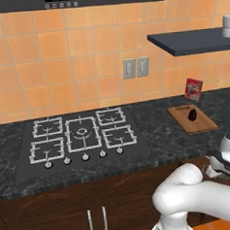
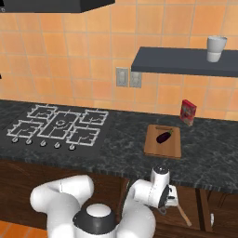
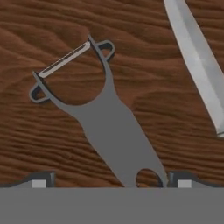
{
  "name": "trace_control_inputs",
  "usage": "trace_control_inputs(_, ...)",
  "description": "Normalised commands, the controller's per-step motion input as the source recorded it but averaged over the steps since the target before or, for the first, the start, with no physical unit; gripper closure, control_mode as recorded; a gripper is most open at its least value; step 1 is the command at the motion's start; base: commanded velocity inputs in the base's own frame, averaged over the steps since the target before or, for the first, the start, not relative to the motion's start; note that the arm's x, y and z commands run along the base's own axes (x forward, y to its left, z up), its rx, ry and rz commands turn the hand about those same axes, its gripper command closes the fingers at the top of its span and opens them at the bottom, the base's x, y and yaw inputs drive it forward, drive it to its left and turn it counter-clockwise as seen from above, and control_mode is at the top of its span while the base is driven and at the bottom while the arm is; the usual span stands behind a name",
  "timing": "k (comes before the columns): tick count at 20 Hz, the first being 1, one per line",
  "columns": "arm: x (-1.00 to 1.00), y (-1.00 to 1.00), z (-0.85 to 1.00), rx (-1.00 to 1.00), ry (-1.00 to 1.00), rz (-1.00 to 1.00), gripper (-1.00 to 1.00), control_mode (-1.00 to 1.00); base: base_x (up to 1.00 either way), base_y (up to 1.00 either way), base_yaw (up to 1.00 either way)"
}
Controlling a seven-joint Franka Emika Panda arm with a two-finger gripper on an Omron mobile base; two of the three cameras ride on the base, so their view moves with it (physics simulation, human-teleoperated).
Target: Place the appropriate cutting tool for cutting the eggplant skin on the cutting board.
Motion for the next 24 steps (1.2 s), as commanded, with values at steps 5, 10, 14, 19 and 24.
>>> trace_control_inputs(5, 0.09, -0.03, -0.19, 0.04, 0.00, 0.00, -1.00, -1.00, 0.00, 0.00, 0.00)
trace_control_inputs(10, 0.07, -0.04, -0.18, 0.01, 0.00, 0.00, -1.00, -1.00, 0.00, 0.00, 0.00)
trace_control_inputs(14, 0.01, -0.03, -0.19, 0.00, 0.00, 0.00, -1.00, -1.00, 0.00, 0.00, 0.00)
trace_control_inputs(19, -0.11, 0.00, -0.34, 0.00, 0.00, 0.00, 1.00, -1.00, 0.00, 0.00, 0.00)
trace_control_inputs(24, -0.26, 0.00, -0.56, 0.00, 0.00, 0.00, 1.00, -1.00, 0.00, 0.00, 0.00)
